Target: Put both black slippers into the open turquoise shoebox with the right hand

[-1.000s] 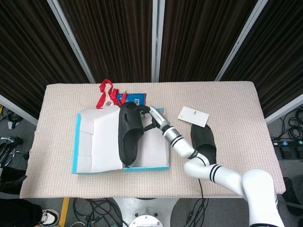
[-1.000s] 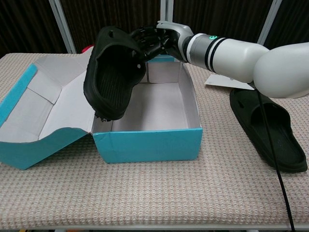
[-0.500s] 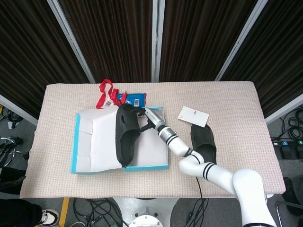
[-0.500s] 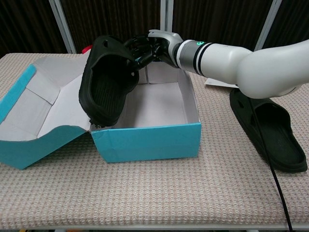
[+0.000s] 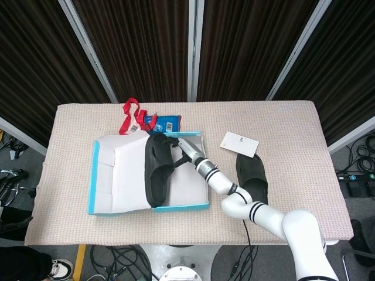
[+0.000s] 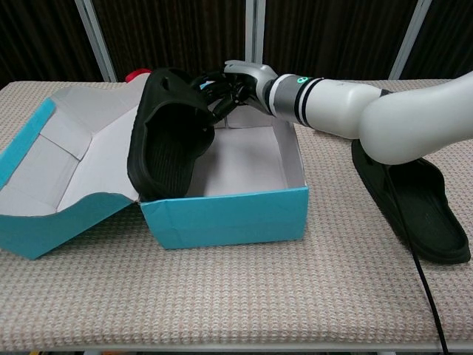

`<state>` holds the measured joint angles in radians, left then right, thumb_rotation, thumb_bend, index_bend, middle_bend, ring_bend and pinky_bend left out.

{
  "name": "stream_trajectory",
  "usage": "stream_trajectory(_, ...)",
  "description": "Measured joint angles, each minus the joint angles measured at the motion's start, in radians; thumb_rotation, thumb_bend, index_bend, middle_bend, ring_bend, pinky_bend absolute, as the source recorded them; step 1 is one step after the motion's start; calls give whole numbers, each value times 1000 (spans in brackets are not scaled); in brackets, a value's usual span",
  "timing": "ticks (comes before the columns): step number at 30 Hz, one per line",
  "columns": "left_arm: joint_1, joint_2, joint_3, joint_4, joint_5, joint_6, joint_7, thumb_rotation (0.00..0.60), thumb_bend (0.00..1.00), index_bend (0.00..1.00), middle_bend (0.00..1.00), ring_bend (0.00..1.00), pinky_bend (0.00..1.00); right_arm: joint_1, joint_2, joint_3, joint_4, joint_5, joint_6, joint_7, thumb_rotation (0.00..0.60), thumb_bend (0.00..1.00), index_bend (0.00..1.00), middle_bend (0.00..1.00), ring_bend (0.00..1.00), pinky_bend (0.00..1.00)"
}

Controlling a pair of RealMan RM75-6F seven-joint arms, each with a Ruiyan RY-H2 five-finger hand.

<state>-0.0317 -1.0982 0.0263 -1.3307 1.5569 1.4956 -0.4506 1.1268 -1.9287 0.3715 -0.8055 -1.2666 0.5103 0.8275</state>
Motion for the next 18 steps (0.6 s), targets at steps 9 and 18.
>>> stream_trajectory(9,-1,1,-2,1,-2,0,-12,600,50,118,99,30,63,5,-15,-19,32,-7,-24,-24,600,111,442,423,171,228)
stream_trajectory(18,1,-1,1,10,-1,-2,-24,600,50,119,99,30,63,10,4,-22,16,3,-85,-34,600,16,152,241,16,163)
